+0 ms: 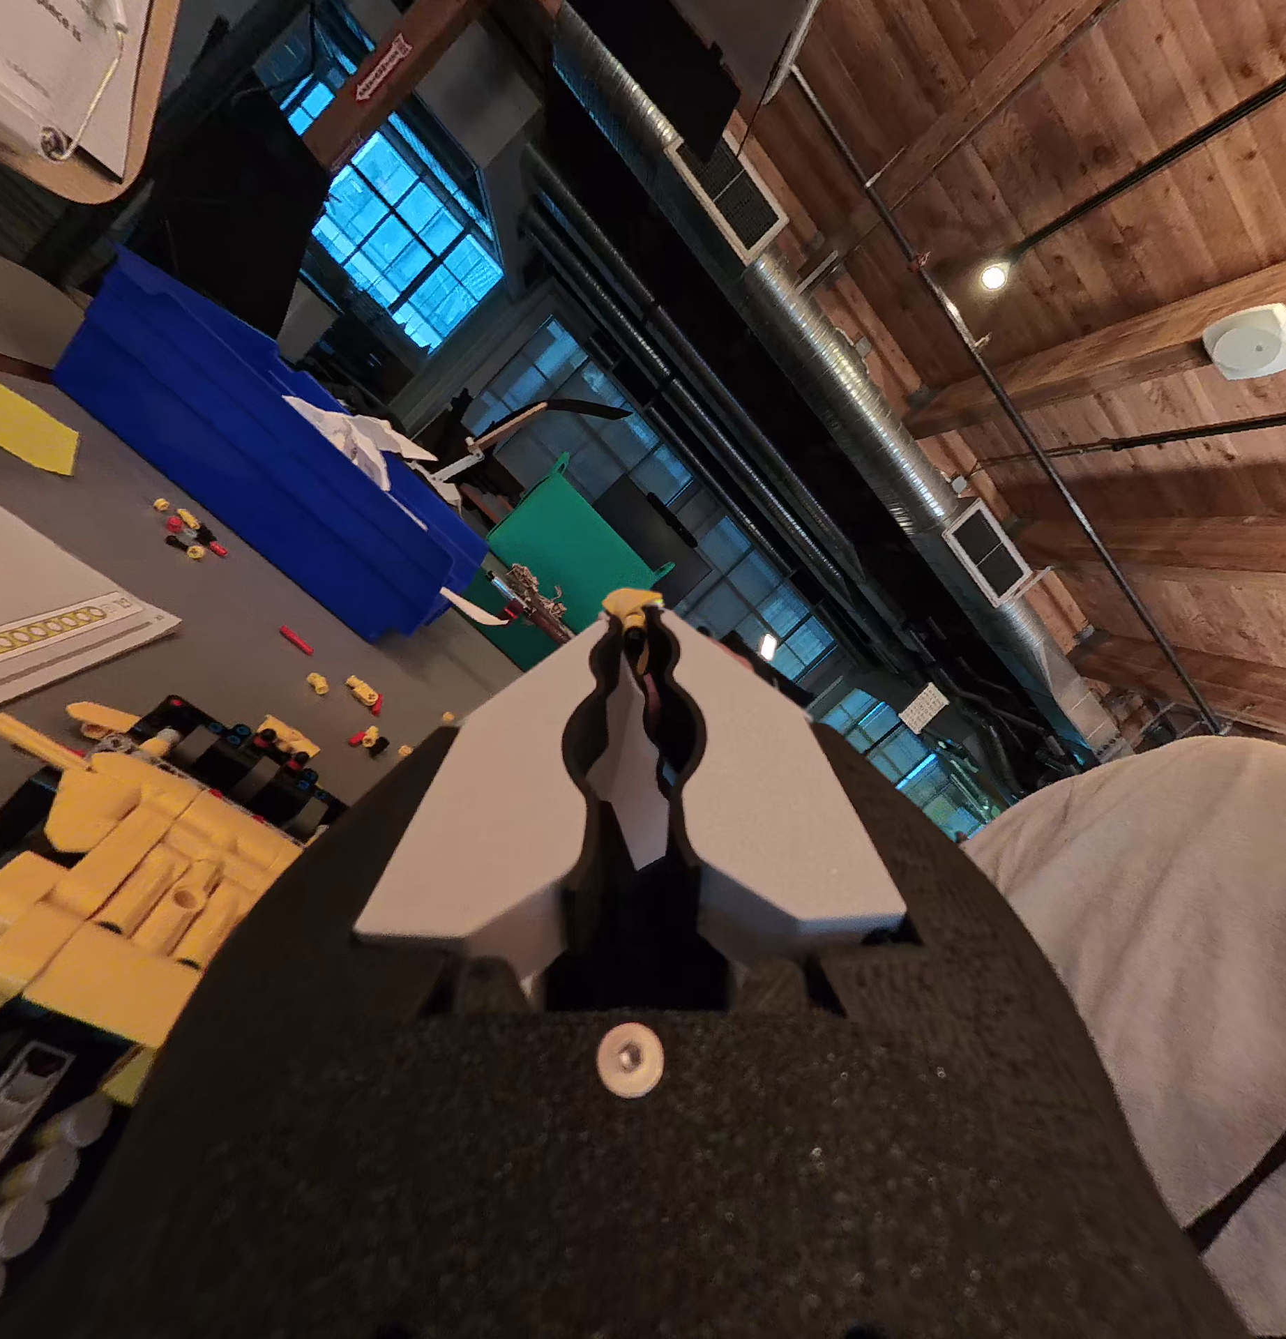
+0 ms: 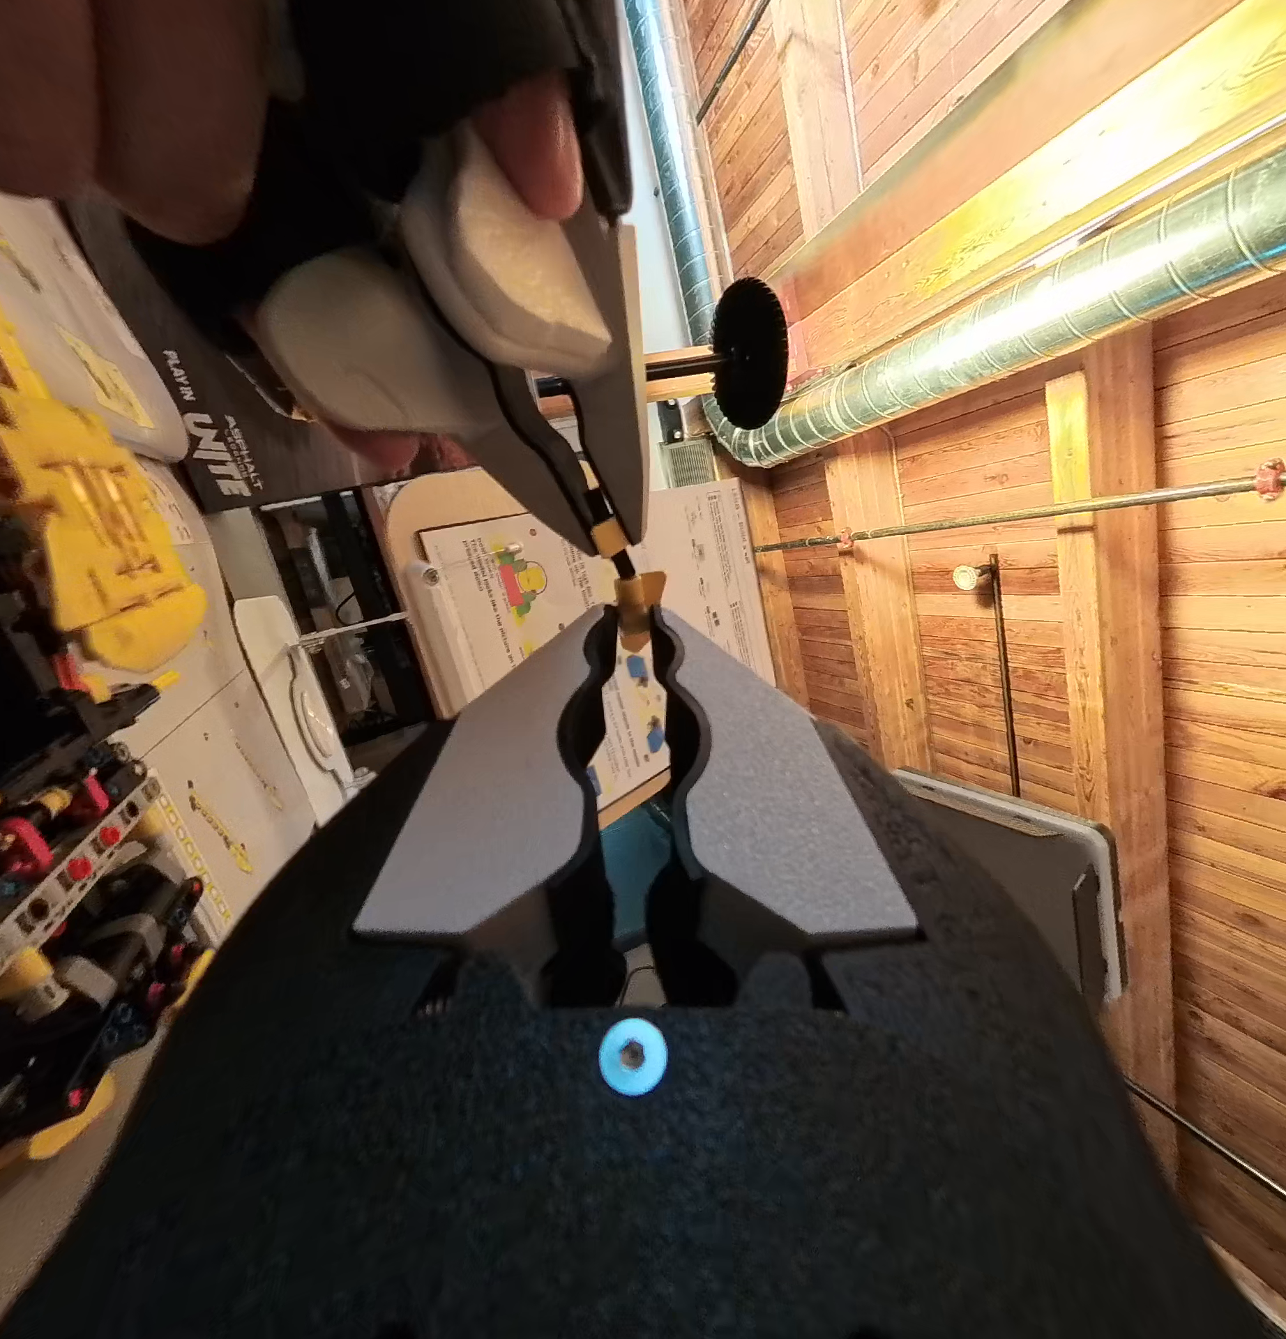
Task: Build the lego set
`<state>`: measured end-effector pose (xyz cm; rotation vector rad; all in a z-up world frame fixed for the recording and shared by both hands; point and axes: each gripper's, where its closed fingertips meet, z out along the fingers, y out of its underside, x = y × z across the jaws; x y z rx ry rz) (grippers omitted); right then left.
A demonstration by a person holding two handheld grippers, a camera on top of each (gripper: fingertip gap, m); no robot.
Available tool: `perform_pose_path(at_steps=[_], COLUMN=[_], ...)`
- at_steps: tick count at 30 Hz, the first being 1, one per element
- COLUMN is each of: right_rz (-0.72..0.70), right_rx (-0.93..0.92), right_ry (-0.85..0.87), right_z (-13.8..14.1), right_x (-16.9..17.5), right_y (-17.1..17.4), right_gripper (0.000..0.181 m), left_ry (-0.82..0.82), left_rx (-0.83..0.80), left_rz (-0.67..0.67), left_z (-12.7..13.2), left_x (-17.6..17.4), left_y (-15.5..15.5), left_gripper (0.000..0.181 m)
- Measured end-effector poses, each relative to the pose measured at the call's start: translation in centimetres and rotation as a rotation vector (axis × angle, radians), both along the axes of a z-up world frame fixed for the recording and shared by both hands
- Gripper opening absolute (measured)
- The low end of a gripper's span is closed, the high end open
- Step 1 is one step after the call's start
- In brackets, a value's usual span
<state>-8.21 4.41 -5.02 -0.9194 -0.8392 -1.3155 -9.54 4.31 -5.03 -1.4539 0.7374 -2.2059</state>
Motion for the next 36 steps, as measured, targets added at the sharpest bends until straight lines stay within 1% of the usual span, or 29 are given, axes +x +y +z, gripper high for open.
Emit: perform_pose_path(at_steps=[2, 3, 4, 6, 8, 9, 11, 12, 13, 15, 16, 17, 19, 20, 22, 24, 28, 31, 34, 36], right_rz=[0.012, 0.047, 0.094, 0.171, 0.184, 0.193, 0.189, 0.199, 0.223, 0.378, 0.393, 0.352, 0.246, 0.230, 0.196, 0.164, 0.106, 0.157, 0.210, 0.227], right_rx=[-0.109, -0.217, -0.368, -0.752, -1.076, -1.240, -1.536, -1.684, -1.787, -1.995, -2.074, -2.112, -2.258, -2.284, -2.251, -2.235, -2.111, -2.019, -1.964, -1.871], right_ry=[0.028, 0.058, 0.096, 0.202, 0.346, 0.435, 0.642, 0.761, 0.886, 1.179, 1.256, 1.287, 1.266, 1.248, 1.190, 1.139, 1.059, 0.972, 0.904, 0.894], right_z=[-1.6, -3.0, -5.1, -10.1, -13.5, -14.8, -16.0, -16.1, -15.7, -13.7, -13.4, -13.9, -15.4, -15.9, -16.8, -17.3, -17.7, -16.8, -16.6, -16.6], right_x=[0.3, 0.1, -0.2, -0.7, -0.3, -0.1, 0.3, 0.3, 0.2, -0.9, -0.6, 0.1, 0.9, 0.9, 1.1, 1.2, 2.6, 2.6, 2.1, 2.4], right_y=[0.3, 0.3, 0.1, -1.5, -4.3, -6.1, -9.4, -11.2, -12.3, -14.6, -15.2, -15.5, -17.4, -17.8, -17.5, -17.5, -16.2, -16.1, -16.6, -16.0], right_gripper=[0.007, 0.008, 0.008, 0.008, 0.007, 0.008, 0.008, 0.008, 0.008, 0.008, 0.008, 0.008, 0.008, 0.008, 0.010, 0.019, 0.023, 0.026, 0.027, 0.028], left_ry=[0.054, 0.081, 0.102, 0.147, 0.185, 0.190, 0.186, 0.185, 0.185, 0.188, 0.187, 0.186, 0.191, 0.194, 0.204, 0.217, 0.217, 0.216, 0.216, 0.206], left_rx=[0.022, 0.039, 0.058, 0.107, 0.155, 0.171, 0.181, 0.181, 0.183, 0.189, 0.193, 0.199, 0.213, 0.223, 0.251, 0.282, 0.297, 0.299, 0.297, 0.238], left_rz=[0.020, 0.030, 0.047, 0.073, 0.087, 0.102, 0.095, 0.090, 0.086, 0.065, 0.055, 0.045, 0.020, 0.017, 0.010, 0.017, 0.024, 0.025, 0.005, -0.033], left_z=[-0.9, -1.4, -1.8, -2.4, -2.8, -2.8, -2.7, -2.7, -2.7, -2.9, -2.9, -2.9, -3.0, -3.1, -3.2, -3.5, -3.4, -3.3, -3.3, -2.9], left_x=[0.3, 0.4, 0.4, 0.3, 0.1, 0.0, 0.0, 0.0, 0.1, 0.4, 0.5, 0.6, 0.8, 0.8, 1.0, 1.0, 1.0, 0.9, 0.8, 0.3], left_y=[0.4, 0.7, 1.1, 1.8, 2.3, 2.5, 2.4, 2.2, 2.1, 1.5, 1.1, 0.8, 0.1, -0.1, -0.4, -0.5, -0.5, -0.4, -0.7, -1.0], left_gripper=[0.006, 0.006, 0.006, 0.006, 0.006, 0.006, 0.006, 0.007, 0.006, 0.006, 0.007, 0.006, 0.006, 0.006, 0.006, 0.006, 0.006, 0.006, 0.006, 0.006])
